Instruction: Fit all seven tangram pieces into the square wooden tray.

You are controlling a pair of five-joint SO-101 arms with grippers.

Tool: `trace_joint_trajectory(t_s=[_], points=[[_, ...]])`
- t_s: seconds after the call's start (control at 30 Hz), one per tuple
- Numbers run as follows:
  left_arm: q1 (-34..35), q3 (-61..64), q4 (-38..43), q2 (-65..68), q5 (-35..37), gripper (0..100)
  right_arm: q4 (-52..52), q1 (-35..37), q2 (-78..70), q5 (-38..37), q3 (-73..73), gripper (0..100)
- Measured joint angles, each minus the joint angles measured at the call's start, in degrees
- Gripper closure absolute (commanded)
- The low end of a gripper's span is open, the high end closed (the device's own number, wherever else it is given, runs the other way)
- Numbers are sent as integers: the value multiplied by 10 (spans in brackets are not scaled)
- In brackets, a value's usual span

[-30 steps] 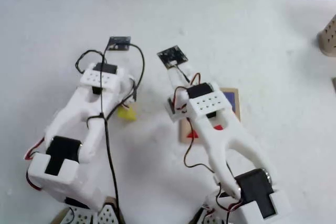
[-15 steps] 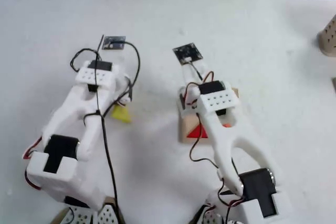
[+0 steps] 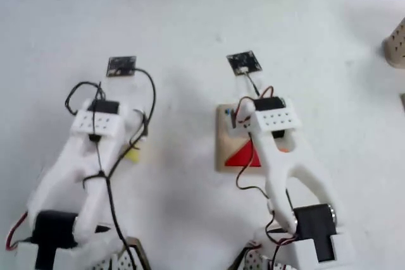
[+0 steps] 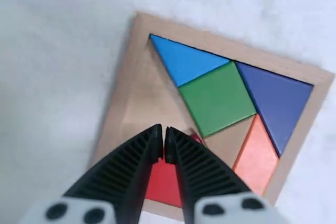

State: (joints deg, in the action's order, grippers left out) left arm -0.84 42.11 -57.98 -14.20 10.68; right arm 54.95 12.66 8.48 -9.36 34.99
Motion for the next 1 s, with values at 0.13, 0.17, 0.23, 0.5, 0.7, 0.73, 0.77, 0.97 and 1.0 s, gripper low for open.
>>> trace_joint_trajectory(t_s=[0.13, 0.17, 0.23, 0.5, 0.7, 0.73, 0.77, 0.97, 1.0], points=[[0, 4, 0, -18, 13, 980, 0, -24, 1, 0, 9, 981], [3, 4, 0, -18, 20, 980, 0, -31, 1, 0, 10, 981], [10, 4, 0, -18, 31, 980, 0, -46, 1, 0, 10, 981], [6, -36, -16, -22, 78, 980, 0, -104, 1, 0, 10, 981], [-52, -156, -69, -22, 157, 979, -1, -143, 2, 0, 14, 981], [-67, -174, -70, -22, 166, 979, -7, -148, 2, 0, 20, 981], [-84, -193, -70, -22, 175, 979, -14, -152, 2, -1, 27, 981], [-180, -237, -12, -22, 265, 978, -25, -171, 2, -1, 29, 981], [-195, -235, 18, -22, 287, 978, -25, -171, 2, -1, 29, 981]])
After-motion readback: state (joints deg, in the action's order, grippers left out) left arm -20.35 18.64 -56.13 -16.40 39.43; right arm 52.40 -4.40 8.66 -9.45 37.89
